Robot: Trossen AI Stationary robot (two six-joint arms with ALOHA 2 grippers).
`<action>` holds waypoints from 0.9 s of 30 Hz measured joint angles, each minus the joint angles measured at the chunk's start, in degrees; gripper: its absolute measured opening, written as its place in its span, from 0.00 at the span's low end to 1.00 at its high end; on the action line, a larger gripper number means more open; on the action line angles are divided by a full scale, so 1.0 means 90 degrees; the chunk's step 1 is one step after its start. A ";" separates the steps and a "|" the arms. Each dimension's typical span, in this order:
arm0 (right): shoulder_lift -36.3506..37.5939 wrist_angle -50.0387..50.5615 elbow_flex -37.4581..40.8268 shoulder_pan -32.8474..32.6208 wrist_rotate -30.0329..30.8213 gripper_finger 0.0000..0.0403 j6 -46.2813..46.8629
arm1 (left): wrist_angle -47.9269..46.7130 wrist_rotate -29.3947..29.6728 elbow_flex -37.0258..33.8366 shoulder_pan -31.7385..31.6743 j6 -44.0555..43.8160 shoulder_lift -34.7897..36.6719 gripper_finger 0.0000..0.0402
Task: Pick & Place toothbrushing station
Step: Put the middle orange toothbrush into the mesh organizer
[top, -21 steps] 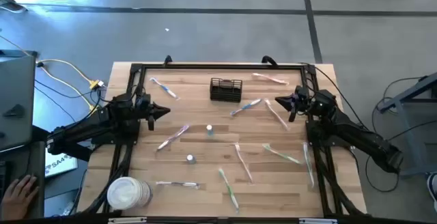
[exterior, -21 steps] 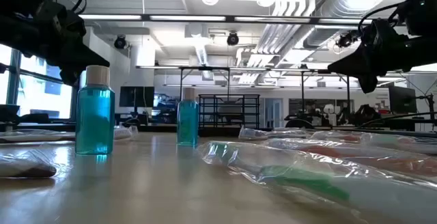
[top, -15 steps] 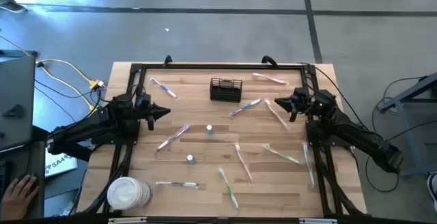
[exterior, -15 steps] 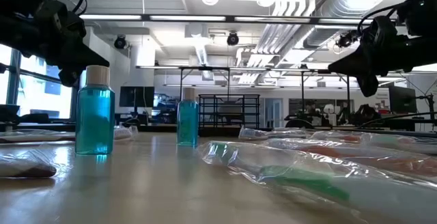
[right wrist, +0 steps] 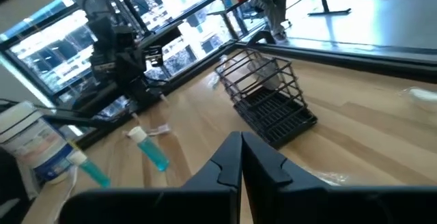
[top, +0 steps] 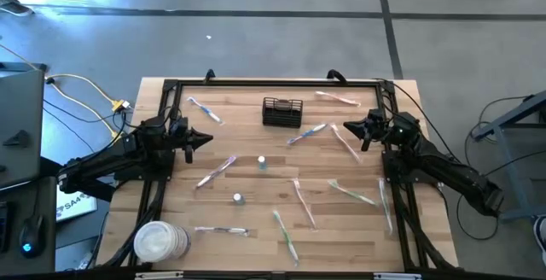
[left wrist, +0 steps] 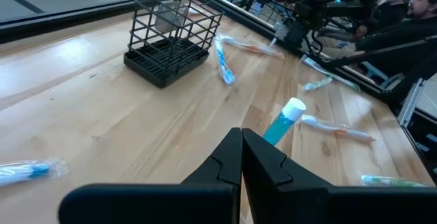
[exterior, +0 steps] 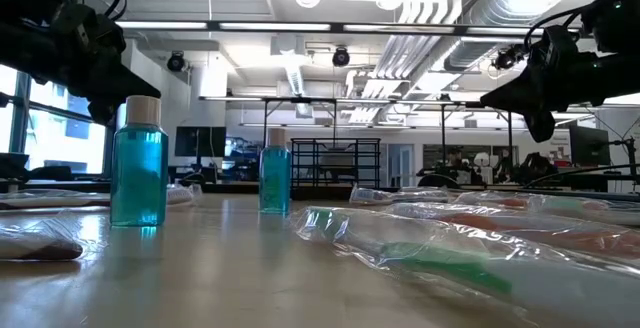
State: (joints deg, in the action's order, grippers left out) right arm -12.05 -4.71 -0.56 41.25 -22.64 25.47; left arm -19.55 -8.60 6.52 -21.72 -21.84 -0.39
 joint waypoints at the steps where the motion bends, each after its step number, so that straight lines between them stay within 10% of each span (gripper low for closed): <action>1: 0.0000 0.0002 0.0000 -0.0002 -0.0002 0.00 -0.0002 | 0.0000 0.0000 0.0000 0.0000 0.0002 -0.0002 0.00; 15: -0.0005 -0.0802 -0.0430 -0.0001 -0.1302 0.00 0.0977 | 0.0007 0.0024 0.0000 -0.0002 0.0012 0.0000 0.00; 27: -0.1288 0.4143 -0.2909 -0.0001 0.0320 0.00 -0.0443 | 0.0012 0.0034 0.0000 -0.0002 0.0012 -0.0002 0.00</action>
State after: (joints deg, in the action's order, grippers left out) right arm -23.65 32.58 -26.74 41.25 -19.75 21.49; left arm -19.45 -8.29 6.52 -21.74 -21.74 -0.40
